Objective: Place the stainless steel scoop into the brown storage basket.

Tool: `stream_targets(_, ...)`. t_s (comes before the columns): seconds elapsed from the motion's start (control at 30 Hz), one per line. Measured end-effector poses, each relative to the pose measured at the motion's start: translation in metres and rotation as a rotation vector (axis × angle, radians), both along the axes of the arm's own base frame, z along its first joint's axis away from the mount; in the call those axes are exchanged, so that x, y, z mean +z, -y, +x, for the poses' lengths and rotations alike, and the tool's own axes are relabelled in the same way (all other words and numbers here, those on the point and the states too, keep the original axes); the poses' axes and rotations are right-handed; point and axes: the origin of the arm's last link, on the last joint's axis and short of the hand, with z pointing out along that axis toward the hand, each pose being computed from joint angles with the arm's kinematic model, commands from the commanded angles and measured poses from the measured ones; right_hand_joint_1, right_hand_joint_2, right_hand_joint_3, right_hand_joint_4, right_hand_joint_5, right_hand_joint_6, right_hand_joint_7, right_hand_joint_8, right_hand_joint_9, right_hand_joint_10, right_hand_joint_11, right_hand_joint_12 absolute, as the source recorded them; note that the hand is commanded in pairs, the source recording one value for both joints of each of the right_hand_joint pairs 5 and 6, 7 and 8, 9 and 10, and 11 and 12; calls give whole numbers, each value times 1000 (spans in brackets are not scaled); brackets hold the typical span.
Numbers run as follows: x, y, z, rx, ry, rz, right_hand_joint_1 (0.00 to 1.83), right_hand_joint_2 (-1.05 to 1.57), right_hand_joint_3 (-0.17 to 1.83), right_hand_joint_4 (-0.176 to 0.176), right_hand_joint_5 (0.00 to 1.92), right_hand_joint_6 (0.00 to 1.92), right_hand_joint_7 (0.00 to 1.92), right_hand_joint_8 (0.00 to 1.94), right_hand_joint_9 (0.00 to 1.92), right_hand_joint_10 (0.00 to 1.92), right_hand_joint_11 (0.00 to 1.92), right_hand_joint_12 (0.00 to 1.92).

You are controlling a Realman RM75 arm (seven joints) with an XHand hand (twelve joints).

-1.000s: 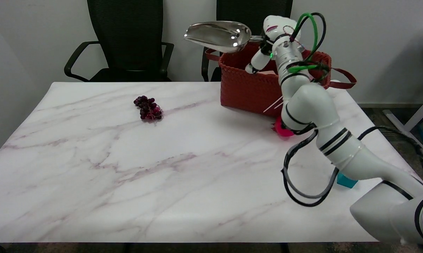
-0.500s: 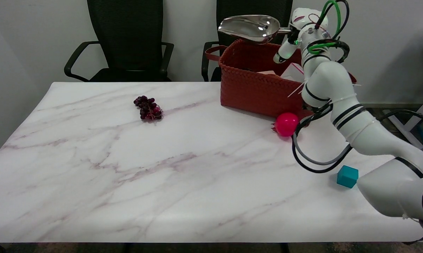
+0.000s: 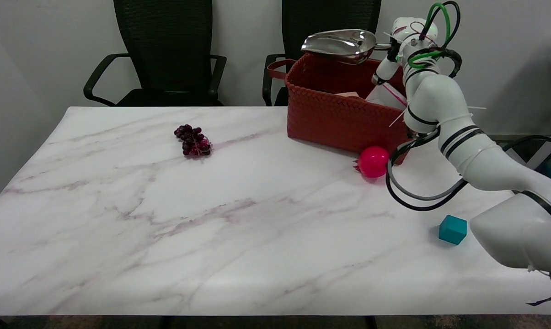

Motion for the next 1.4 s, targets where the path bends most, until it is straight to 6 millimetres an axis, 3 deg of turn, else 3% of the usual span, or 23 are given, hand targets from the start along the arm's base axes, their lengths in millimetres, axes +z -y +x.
stream_targets(0.13, 4, 1, -2, -13, -5, -4, 1203, 605, 898, 0, 1920, 1920, 1903, 1903, 1917, 1917, 1785, 1785)
stream_targets(0.37, 9, 1, -5, -30, -12, -14, 1211, 764, 877, 0, 1920, 1920, 1898, 1898, 1917, 1917, 1779, 1779)
stream_targets(0.73, 12, 1, -10, -61, -20, -16, 1210, 852, 880, 0, 1920, 1920, 1896, 1896, 1911, 1911, 1767, 1767)
stream_targets(0.83, 12, 1, -13, -72, -23, -16, 1184, 690, 961, 0, 1893, 1893, 1886, 1886, 1905, 1905, 1775, 1775)
stream_targets(0.87, 12, 0, -14, -74, -23, -15, 1166, 577, 948, 0, 1787, 1787, 1829, 1829, 1869, 1869, 1749, 1749)
stream_targets(0.9, 12, 0, -14, -76, -24, -15, 1144, 438, 915, 0, 1559, 1559, 1706, 1706, 1771, 1771, 1690, 1690)
stream_targets(0.93, 12, 0, -15, -78, -25, -14, 1121, 261, 978, 0, 1224, 1224, 1500, 1500, 1590, 1590, 1589, 1589)
stream_targets(1.0, 12, 0, -15, -80, -26, -14, 1164, -168, 1368, 0, 512, 512, 1031, 1031, 1172, 1172, 1265, 1265)
stream_targets(1.03, 12, 0, -15, -80, -27, -13, 1167, -159, 1087, 0, 127, 127, 776, 776, 916, 916, 950, 950)
stream_targets(1.07, 12, 0, -15, -82, -29, -12, 1170, -172, 1026, 0, 60, 60, 611, 611, 695, 695, 756, 756)
stream_targets(1.1, 12, -1, -15, -82, -30, -11, 1170, -176, 1022, 0, 58, 58, 589, 589, 644, 644, 724, 724)
stream_targets(1.2, 12, -1, -15, -82, -32, -12, 1182, -294, 1003, 0, 70, 70, 362, 362, 433, 433, 310, 310)
stream_targets(1.4, 12, -3, -11, -75, -36, -15, 1184, -318, 847, 0, 72, 72, 295, 295, 347, 347, 237, 237)
